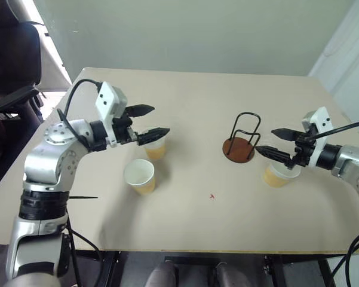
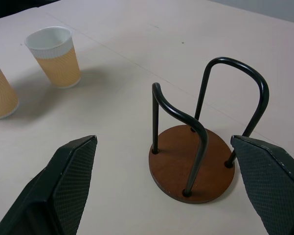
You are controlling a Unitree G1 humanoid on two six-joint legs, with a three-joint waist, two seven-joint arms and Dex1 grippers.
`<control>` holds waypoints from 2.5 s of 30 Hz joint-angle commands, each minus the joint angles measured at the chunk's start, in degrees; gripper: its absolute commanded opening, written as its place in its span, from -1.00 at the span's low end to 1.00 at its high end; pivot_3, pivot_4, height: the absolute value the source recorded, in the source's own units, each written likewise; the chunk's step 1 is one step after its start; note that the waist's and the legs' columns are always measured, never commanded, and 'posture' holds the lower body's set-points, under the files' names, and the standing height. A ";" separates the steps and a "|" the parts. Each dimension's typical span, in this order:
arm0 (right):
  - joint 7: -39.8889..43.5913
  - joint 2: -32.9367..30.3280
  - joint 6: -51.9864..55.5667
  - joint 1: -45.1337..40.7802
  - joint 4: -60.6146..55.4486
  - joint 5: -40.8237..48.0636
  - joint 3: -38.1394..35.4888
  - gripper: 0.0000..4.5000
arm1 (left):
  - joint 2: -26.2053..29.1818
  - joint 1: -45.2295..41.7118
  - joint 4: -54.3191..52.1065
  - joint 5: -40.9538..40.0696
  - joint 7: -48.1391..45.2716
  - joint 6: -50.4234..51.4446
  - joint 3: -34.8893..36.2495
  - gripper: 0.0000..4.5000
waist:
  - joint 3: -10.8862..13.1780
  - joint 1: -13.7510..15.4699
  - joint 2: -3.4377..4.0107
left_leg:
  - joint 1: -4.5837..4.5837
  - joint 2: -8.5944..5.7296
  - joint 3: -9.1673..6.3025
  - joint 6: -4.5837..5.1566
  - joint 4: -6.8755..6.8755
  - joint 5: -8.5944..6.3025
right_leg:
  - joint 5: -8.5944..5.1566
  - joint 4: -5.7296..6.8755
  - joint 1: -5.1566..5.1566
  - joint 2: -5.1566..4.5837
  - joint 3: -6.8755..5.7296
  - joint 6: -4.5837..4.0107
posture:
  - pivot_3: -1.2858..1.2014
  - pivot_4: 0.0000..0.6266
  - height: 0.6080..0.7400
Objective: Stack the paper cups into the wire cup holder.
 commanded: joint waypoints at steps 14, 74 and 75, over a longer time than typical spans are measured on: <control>-2.13 0.82 -0.75 -3.97 1.84 -2.43 3.52 1.00 | 2.75 -3.63 2.85 1.04 -5.73 -2.10 0.74 0.99 | 0.00 -0.02 0.00 | -0.01 0.00 0.00 0.01 0.01 0.00 | -0.01 -0.02 -0.05 0.00 0.02 0.03 | 0.03 -0.52 1.00; 15.78 -4.38 0.03 -17.61 -13.56 -5.73 17.40 -0.99 | 10.23 -6.43 -6.94 -9.13 -20.46 10.69 -3.26 1.00 | 0.00 -0.06 0.00 | -0.47 0.05 0.01 0.03 0.07 0.01 | 0.02 -0.04 -0.39 0.01 0.01 0.09 | 0.03 -0.52 1.00; 16.05 -4.75 0.11 -17.12 -14.17 -5.57 17.66 -0.99 | 10.35 -6.36 -7.21 -9.30 -20.59 10.82 -3.26 1.00 | 0.00 -0.06 0.00 | -0.48 0.05 0.01 0.03 0.08 0.01 | 0.02 -0.04 -0.39 0.01 0.01 0.10 | 0.03 -0.52 1.00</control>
